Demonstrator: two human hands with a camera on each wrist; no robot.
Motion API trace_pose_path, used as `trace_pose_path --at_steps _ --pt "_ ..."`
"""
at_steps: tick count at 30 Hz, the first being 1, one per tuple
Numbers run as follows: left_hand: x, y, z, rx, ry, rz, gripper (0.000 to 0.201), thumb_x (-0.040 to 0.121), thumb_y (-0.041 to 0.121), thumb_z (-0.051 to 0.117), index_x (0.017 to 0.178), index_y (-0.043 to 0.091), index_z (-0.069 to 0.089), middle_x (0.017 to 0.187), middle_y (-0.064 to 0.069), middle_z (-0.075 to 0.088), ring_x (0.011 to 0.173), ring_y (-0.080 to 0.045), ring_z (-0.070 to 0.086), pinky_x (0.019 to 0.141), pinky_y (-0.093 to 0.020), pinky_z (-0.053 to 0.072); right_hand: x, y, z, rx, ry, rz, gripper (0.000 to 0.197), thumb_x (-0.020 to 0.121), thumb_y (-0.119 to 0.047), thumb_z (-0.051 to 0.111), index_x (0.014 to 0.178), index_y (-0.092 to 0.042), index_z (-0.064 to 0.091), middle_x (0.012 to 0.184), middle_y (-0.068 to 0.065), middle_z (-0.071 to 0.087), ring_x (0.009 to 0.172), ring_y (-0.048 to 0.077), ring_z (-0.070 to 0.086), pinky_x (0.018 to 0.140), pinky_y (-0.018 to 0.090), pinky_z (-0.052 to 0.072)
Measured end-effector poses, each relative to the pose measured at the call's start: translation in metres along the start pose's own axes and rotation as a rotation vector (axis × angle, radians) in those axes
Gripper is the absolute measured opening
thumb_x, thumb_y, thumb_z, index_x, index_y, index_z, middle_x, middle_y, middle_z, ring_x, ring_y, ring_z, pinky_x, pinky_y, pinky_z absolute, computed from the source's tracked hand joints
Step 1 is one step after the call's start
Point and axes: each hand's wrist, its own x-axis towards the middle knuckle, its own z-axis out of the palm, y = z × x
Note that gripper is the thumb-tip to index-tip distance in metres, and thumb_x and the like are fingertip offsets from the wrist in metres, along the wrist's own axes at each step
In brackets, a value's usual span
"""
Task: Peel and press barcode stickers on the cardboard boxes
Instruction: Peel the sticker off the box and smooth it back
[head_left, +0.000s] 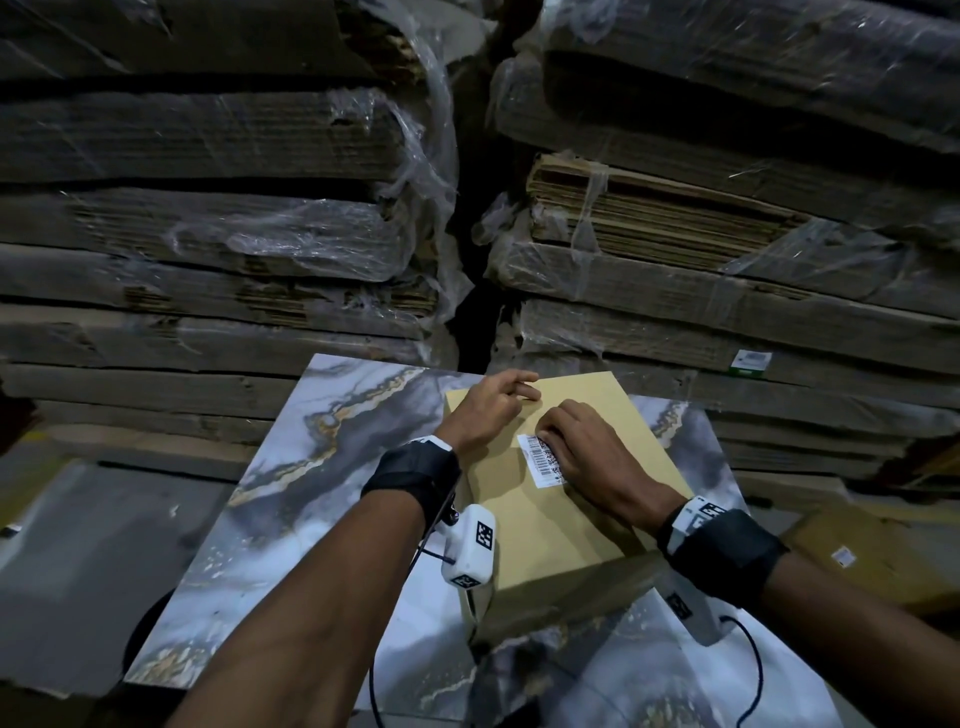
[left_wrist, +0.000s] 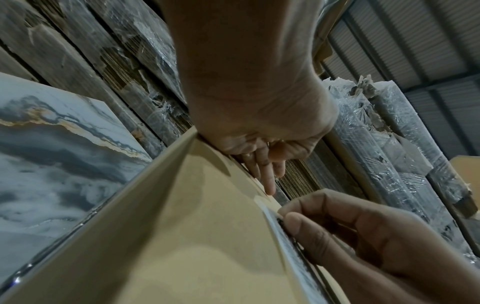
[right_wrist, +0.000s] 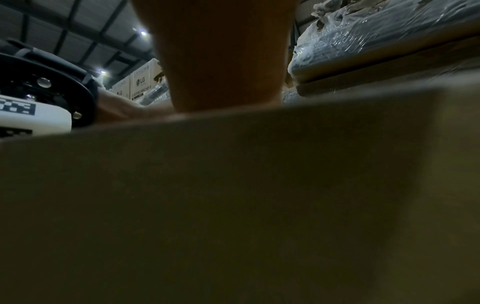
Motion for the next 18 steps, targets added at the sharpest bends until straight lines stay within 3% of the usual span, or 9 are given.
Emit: trace_pose_path --at_steps 7,9,14,18 --pt "0.0015 -0.0020 -0.0009 0.016 -0.003 0.000 0.065 0.065 0.013 0.043 0.128 0.016 0.059 0.115 -0.006 0.072 0.098 -0.018 0.059 0.073 -0.029 0.041 -0.0041 -0.0026 0.0038 0.012 0.043 0.011 0.011 0.104 -0.017 0.053 0.100 -0.013 0.062 0.098 0.003 0.056 0.089 0.022 0.049 0.079 0.037 0.043" --pt "0.0016 -0.0025 -0.0015 0.014 -0.006 -0.002 0.064 0.066 0.012 0.044 0.128 0.016 0.059 0.114 -0.005 0.072 0.101 -0.015 0.061 0.075 -0.026 0.042 -0.0045 -0.0030 0.0040 0.004 0.033 0.015 0.011 0.105 -0.017 0.052 0.101 -0.014 0.062 0.099 0.003 0.055 0.090 0.022 0.048 0.080 0.038 0.044" --pt "0.0010 0.0004 -0.0017 0.013 0.009 0.008 0.069 0.066 0.012 0.043 0.133 0.008 0.058 0.117 -0.008 0.072 0.096 -0.011 0.061 0.066 -0.014 0.041 -0.0053 0.0001 0.0062 0.023 0.056 0.006 0.011 0.105 -0.017 0.052 0.100 -0.014 0.062 0.098 0.001 0.055 0.089 0.022 0.048 0.080 0.041 0.045" --pt "0.0014 -0.0012 -0.0014 0.005 0.013 0.021 0.069 0.065 0.012 0.044 0.132 0.010 0.059 0.118 -0.008 0.072 0.097 -0.013 0.061 0.065 -0.016 0.040 -0.0051 0.0012 0.0076 0.049 0.105 0.024 0.009 0.103 -0.018 0.056 0.101 -0.015 0.064 0.098 -0.002 0.054 0.089 0.016 0.047 0.078 0.033 0.041"
